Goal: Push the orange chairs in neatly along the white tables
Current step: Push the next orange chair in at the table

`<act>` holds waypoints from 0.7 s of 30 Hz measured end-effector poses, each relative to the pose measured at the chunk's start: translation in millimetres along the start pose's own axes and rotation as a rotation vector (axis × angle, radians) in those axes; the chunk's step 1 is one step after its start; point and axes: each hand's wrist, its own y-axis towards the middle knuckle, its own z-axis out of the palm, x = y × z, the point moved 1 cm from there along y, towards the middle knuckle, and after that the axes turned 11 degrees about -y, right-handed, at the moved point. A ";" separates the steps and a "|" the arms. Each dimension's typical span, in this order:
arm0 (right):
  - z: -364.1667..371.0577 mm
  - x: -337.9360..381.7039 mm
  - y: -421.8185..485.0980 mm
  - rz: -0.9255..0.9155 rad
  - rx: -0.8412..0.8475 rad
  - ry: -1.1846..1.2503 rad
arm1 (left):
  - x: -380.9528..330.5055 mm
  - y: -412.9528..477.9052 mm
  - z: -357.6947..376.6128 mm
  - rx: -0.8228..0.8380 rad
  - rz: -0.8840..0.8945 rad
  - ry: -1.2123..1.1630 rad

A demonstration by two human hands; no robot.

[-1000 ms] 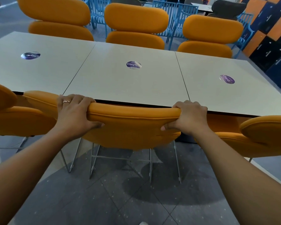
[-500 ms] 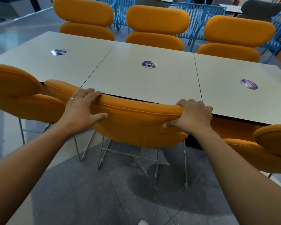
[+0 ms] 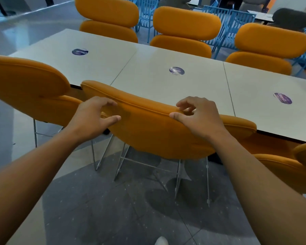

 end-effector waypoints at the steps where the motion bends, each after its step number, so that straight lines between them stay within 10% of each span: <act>1: 5.7 15.5 1.3 -0.014 0.014 0.020 | 9.0 -5.3 -9.5 0.013 -0.004 -0.005; 21: 169.7 262.1 21.4 -0.159 0.401 0.028 | 222.2 -92.8 -209.4 -0.018 -0.184 -0.005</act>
